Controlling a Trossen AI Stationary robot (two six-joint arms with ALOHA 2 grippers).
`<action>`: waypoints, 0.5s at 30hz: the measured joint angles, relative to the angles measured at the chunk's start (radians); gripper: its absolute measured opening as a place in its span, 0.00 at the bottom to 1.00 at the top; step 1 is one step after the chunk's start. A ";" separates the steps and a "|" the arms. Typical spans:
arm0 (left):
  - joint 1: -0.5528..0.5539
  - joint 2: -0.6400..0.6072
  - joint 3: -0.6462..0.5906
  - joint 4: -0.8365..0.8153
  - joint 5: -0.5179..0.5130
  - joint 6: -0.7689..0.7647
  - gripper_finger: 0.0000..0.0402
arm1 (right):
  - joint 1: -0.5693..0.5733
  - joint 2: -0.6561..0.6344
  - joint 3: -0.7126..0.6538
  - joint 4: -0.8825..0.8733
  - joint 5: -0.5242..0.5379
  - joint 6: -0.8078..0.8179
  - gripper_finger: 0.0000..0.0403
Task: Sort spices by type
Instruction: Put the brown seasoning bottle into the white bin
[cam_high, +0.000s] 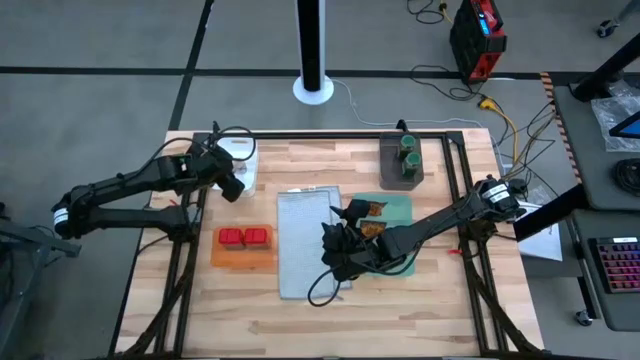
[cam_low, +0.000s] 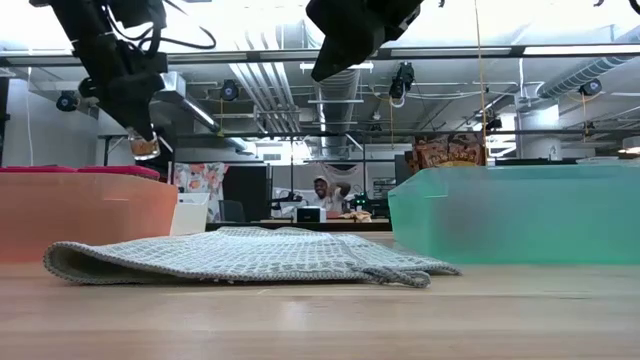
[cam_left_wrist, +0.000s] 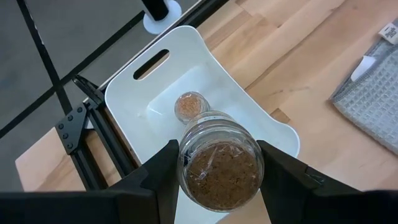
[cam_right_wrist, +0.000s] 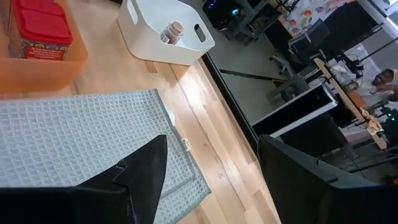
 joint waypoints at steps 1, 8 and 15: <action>0.000 0.003 0.000 0.000 0.000 0.000 0.39 | 0.000 0.000 0.000 0.000 0.000 -0.001 0.59; 0.000 0.038 0.000 0.000 0.000 -0.023 0.39 | -0.002 0.000 -0.001 0.000 0.001 -0.005 0.61; 0.000 0.125 -0.016 0.018 0.018 -0.070 0.39 | -0.002 0.000 -0.001 0.001 0.001 0.003 0.58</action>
